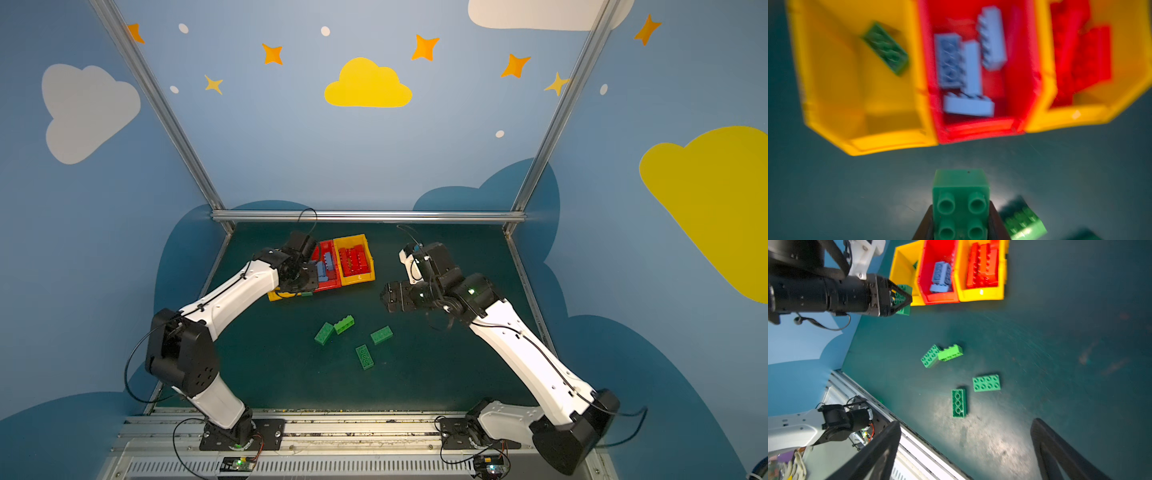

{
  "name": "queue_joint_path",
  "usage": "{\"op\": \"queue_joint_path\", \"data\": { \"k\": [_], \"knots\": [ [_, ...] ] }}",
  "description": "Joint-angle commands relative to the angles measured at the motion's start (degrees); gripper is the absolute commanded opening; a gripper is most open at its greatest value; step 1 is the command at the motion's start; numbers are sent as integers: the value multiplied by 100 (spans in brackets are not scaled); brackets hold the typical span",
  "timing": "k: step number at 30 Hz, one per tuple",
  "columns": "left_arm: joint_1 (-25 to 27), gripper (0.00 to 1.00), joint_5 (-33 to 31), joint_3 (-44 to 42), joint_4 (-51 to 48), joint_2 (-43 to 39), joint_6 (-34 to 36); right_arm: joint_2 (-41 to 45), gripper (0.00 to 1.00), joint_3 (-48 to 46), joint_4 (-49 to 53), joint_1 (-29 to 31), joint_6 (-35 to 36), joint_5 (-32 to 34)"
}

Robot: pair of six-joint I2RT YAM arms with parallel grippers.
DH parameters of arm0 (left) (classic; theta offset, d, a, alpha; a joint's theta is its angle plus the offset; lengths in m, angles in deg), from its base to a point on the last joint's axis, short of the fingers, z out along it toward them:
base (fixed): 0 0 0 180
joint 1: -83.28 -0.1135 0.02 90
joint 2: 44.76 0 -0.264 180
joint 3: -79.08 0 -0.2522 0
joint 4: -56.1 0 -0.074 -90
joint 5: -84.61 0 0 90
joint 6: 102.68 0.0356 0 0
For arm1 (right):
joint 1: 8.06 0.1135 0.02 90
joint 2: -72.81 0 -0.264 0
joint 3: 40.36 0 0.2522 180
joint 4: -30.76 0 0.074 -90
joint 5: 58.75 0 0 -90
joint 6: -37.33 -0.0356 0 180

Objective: Sort the legos into containers by color
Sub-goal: 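Carry the green brick with the left gripper and drop it into the yellow bin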

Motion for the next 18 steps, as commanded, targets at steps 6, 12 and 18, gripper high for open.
{"op": "queue_joint_path", "data": {
  "k": [6, 12, 18],
  "knots": [
    [-1081, 24, 200, 629, -64, 731, -82, -1639, 95, 1559, -141, 358, 594, -473],
    [-1375, 25, 358, 1177, -19, 1464, -50, -2353, 95, 2362, 160, 400, 754, -469],
    [-1470, 31, 395, 1800, -97, 2068, -13, -2532, 95, 2581, 301, 394, 728, -329]
  ]
}}
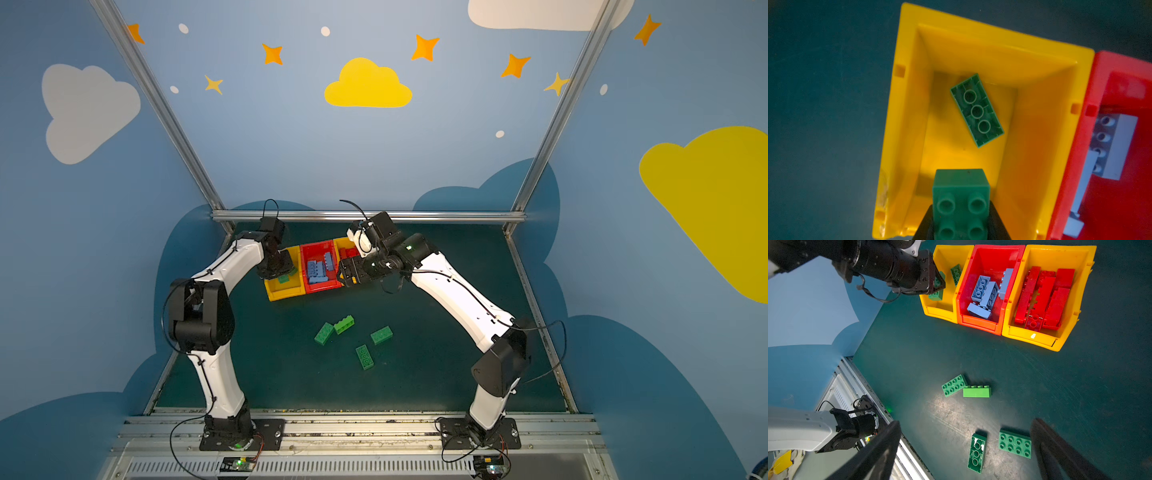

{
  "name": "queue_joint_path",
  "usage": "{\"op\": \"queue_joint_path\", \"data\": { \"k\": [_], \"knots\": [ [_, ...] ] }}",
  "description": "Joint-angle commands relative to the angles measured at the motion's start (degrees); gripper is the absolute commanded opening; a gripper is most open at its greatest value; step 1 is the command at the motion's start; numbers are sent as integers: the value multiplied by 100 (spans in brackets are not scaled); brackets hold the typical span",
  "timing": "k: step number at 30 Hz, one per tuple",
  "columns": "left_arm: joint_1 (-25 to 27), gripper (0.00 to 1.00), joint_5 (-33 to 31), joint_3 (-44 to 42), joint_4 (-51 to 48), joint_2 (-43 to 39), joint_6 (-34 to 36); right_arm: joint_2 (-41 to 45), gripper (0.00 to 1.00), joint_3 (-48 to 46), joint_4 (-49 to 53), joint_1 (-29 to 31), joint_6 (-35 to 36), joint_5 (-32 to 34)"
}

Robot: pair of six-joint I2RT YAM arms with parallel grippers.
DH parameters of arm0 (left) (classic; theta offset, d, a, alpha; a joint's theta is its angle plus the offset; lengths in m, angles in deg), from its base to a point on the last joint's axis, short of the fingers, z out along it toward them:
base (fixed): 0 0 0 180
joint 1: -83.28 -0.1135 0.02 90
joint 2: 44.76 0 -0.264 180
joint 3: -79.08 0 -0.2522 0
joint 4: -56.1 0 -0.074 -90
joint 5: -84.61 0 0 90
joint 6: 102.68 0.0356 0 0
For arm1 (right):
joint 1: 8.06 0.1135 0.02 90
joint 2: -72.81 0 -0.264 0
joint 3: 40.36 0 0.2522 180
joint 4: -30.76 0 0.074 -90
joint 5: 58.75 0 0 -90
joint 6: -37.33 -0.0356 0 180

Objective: Sort the legos into containers by color
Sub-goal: 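Carry the green brick with the left gripper and drop it into the yellow bin, then lower the left gripper onto a green brick near the bins and grasp it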

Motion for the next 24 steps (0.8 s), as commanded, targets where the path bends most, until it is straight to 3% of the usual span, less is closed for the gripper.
{"op": "queue_joint_path", "data": {
  "k": [1, 5, 8, 12, 17, 21, 24],
  "knots": [
    [-40, 35, 47, 380, -114, 194, 48, -36, 95, 162, 253, 5, 46, 71],
    [-80, 56, 74, 656, -168, 413, 88, 63, 95, 59, 335, 4, -40, 157],
    [-80, 65, 96, 744, -222, 420, 84, 291, 95, -188, 329, 7, -132, 241],
    [-56, 65, 241, 454, -132, 43, -18, 744, 95, -674, 268, 27, -275, 345],
    [249, 65, 207, -514, 47, -1052, 23, 1445, 95, -1440, 241, 50, -428, 450],
    [818, 65, 190, -1537, 122, -2066, 239, 2022, 95, -2017, 223, 83, -531, 458],
    [1541, 65, -184, -2376, 52, -2761, 281, 2459, 95, -2445, 197, 98, -591, 510]
  ]
}}
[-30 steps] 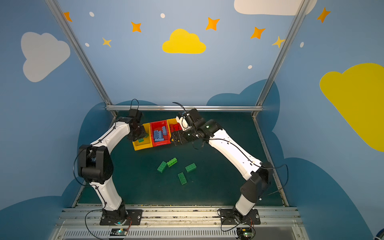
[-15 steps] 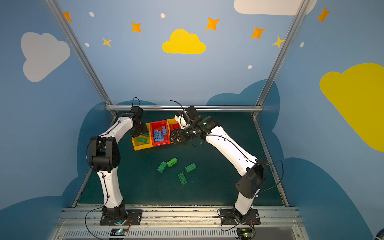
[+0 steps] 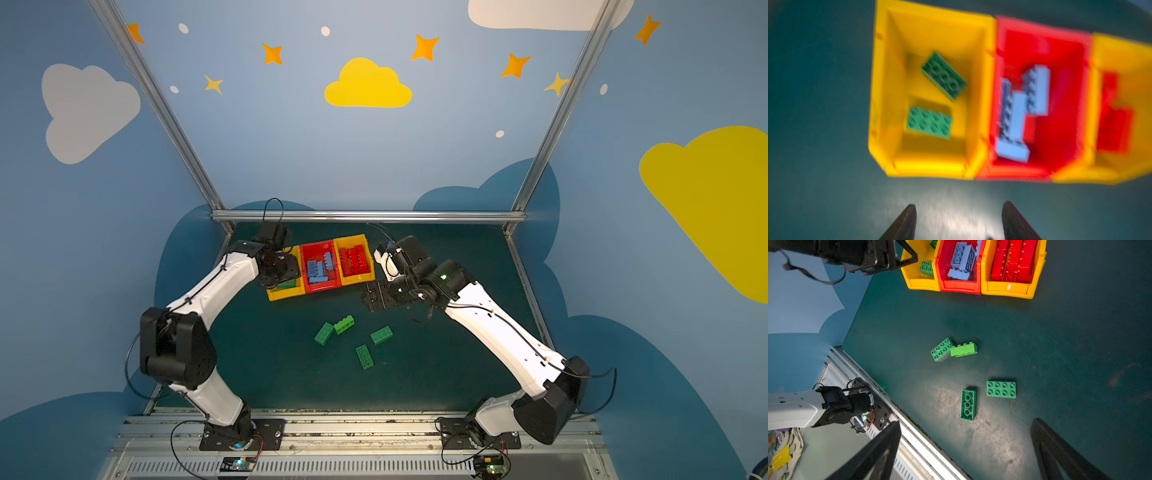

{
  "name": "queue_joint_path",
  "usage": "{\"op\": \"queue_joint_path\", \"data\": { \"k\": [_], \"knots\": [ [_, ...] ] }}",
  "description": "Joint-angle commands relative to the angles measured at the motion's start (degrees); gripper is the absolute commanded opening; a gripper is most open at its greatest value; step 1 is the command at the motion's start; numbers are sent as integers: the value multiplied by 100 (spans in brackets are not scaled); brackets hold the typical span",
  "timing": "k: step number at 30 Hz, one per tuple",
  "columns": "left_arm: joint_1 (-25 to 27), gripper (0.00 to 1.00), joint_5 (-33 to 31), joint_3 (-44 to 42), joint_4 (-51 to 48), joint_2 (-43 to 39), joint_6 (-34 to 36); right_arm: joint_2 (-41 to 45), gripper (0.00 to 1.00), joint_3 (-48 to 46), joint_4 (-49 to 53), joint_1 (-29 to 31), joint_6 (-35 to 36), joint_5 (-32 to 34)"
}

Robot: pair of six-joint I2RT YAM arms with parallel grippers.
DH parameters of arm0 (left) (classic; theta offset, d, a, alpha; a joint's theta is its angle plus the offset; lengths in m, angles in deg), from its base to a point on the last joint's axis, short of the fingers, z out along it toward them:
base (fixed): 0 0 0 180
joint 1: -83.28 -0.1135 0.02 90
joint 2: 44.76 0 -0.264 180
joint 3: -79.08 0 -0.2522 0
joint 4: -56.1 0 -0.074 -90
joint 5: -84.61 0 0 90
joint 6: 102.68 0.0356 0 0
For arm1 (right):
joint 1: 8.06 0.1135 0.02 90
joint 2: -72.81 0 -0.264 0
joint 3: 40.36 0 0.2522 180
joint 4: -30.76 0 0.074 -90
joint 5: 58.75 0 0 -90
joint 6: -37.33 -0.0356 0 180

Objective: Sort the legos into containers by color
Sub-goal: 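Lower the left gripper onto a green brick near the bins and grasp it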

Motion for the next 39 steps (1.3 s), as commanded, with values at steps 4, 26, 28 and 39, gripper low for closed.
{"op": "queue_joint_path", "data": {
  "k": [4, 26, 28, 39],
  "knots": [
    [1194, 65, -445, -1638, -80, -1093, -177, 860, 95, -651, 82, 64, -273, 107],
    [1962, 66, -16, -2780, 1440, -601, 406, 2149, 95, -1257, 846, 82, -238, 381],
    [1957, 66, 77, -2723, 1469, -442, 533, 2085, 95, -1227, 863, 73, -231, 407],
    [1714, 59, 670, -2573, 1643, 323, 751, 1738, 95, -986, 840, 51, -229, 579]
  ]
}}
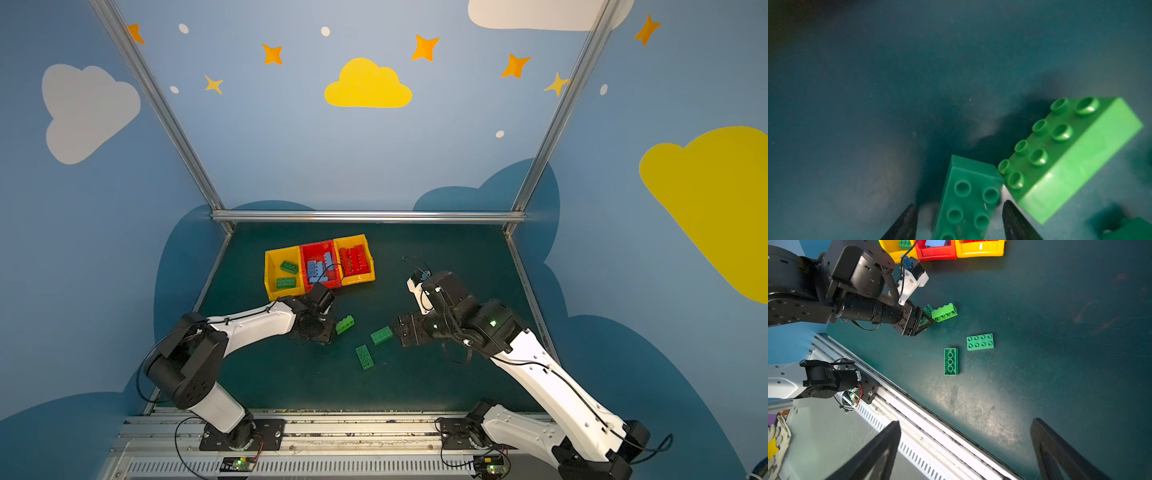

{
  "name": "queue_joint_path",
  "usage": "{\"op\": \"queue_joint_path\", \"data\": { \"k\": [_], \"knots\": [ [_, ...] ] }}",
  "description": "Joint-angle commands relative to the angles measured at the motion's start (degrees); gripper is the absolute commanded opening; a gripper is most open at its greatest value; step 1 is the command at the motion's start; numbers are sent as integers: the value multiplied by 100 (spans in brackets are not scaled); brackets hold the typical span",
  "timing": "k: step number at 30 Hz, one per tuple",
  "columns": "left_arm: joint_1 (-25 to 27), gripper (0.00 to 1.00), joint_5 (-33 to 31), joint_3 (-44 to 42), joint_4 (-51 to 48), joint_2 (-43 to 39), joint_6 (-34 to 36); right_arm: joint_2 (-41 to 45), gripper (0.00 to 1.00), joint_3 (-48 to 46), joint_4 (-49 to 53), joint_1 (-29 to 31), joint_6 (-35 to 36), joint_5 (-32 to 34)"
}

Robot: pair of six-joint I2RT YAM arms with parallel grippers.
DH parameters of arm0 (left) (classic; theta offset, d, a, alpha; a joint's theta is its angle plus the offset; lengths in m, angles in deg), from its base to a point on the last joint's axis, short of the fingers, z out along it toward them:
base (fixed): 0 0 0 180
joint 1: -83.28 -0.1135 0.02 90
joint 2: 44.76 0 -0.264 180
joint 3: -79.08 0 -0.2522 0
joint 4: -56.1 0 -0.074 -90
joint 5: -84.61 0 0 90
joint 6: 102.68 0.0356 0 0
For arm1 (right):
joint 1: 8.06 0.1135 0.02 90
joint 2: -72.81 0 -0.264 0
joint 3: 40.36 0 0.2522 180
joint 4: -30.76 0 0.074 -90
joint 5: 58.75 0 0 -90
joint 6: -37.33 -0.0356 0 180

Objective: Sort the legos into containers by color
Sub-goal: 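Lower the left gripper onto a green brick near the bins and grasp it, then carry the green brick with the left gripper and drop it into the yellow bin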

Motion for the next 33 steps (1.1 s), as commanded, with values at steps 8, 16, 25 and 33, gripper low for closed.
{"op": "queue_joint_path", "data": {
  "k": [8, 16, 25, 33],
  "knots": [
    [-141, 28, 287, 148, -158, 444, -219, -228, 95, 351, -47, -43, 124, 232],
    [-310, 22, -206, 696, -1275, -50, -291, -654, 95, 543, -340, -157, 279, -34],
    [-1654, 23, -181, 2093, -1765, -130, -205, -1034, 95, 737, -620, -219, 366, -226],
    [-2580, 22, -168, 3559, -1907, 1219, -203, -1380, 95, 1141, -601, -313, 479, -87]
  ]
}}
